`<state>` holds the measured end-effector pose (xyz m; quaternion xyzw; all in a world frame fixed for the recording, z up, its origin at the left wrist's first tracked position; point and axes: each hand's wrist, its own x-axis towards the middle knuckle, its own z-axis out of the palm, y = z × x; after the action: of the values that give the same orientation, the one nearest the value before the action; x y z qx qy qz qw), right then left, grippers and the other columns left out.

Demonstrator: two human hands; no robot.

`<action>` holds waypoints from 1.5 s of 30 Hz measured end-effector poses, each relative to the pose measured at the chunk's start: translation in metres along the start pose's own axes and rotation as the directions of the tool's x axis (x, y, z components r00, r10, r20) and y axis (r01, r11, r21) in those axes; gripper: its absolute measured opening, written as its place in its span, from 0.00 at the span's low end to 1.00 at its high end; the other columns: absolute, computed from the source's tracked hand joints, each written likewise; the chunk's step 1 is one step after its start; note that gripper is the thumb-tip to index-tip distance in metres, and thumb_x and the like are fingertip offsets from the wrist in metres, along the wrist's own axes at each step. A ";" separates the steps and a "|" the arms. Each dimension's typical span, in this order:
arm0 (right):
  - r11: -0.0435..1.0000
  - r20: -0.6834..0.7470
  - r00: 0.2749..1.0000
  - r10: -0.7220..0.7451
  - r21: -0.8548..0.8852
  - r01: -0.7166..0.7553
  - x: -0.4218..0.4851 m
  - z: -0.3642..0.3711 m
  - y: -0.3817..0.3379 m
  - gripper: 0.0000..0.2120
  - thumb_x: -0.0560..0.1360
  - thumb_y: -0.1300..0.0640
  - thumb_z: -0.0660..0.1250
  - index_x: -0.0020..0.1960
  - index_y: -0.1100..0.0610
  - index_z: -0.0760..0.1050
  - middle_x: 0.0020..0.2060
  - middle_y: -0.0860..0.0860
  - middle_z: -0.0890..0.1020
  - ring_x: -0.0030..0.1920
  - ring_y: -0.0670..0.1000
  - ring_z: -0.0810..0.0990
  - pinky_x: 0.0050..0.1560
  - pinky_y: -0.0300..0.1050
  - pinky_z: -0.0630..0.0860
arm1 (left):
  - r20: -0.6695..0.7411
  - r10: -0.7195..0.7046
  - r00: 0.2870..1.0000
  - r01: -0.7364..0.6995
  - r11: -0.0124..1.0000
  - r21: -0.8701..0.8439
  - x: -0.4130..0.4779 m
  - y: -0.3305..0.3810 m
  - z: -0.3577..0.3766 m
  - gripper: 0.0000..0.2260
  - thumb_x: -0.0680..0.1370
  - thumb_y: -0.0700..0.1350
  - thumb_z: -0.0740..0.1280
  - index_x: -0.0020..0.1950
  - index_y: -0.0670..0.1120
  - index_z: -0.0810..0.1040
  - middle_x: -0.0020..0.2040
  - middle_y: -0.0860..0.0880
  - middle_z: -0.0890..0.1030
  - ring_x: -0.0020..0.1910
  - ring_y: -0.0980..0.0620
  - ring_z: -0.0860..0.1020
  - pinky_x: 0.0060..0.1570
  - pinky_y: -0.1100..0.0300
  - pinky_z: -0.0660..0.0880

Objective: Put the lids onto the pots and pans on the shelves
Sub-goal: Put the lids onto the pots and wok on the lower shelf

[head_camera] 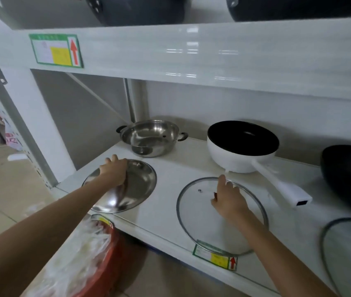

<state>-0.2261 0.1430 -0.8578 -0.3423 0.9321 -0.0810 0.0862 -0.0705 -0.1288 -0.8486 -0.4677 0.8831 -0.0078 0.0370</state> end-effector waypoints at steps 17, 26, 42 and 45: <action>0.996 -0.140 0.988 -0.069 0.053 0.077 -0.029 -0.034 -0.024 0.16 0.81 0.57 0.57 0.66 0.63 0.66 0.62 0.63 0.73 0.64 0.60 0.71 0.65 0.47 0.66 | -0.076 0.078 0.994 -0.087 0.988 -0.127 -0.015 0.005 -0.033 0.17 0.80 0.39 0.55 0.69 0.43 0.66 0.64 0.33 0.68 0.65 0.34 0.65 0.63 0.45 0.69; 0.983 -0.272 0.949 -0.158 0.052 0.179 -0.037 -0.088 -0.049 0.12 0.80 0.60 0.58 0.61 0.63 0.70 0.57 0.61 0.76 0.60 0.60 0.73 0.61 0.48 0.67 | -0.208 0.080 0.975 -0.120 0.976 -0.185 -0.018 0.011 -0.082 0.17 0.81 0.42 0.55 0.71 0.43 0.66 0.65 0.32 0.68 0.64 0.34 0.66 0.65 0.47 0.67; 0.999 -0.453 0.891 -0.017 -0.046 -0.004 0.085 -0.118 -0.006 0.14 0.81 0.58 0.57 0.64 0.61 0.70 0.65 0.61 0.68 0.67 0.63 0.68 0.63 0.53 0.72 | -0.277 0.071 0.958 -0.153 0.946 -0.286 0.099 0.060 -0.055 0.17 0.79 0.38 0.54 0.67 0.45 0.71 0.66 0.36 0.73 0.65 0.36 0.67 0.68 0.47 0.64; 0.996 -0.415 0.910 0.028 -0.063 -0.060 0.107 -0.114 -0.003 0.16 0.81 0.58 0.59 0.67 0.60 0.68 0.67 0.60 0.68 0.67 0.62 0.67 0.63 0.51 0.72 | -0.276 0.066 0.959 -0.153 0.940 -0.306 0.122 0.064 -0.046 0.17 0.79 0.38 0.54 0.66 0.46 0.72 0.66 0.37 0.72 0.66 0.34 0.66 0.67 0.45 0.65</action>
<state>-0.3295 0.0810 -0.7572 -0.2992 0.9391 -0.1150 -0.1238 -0.1952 -0.1943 -0.8131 -0.4120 0.8942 0.0776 -0.1569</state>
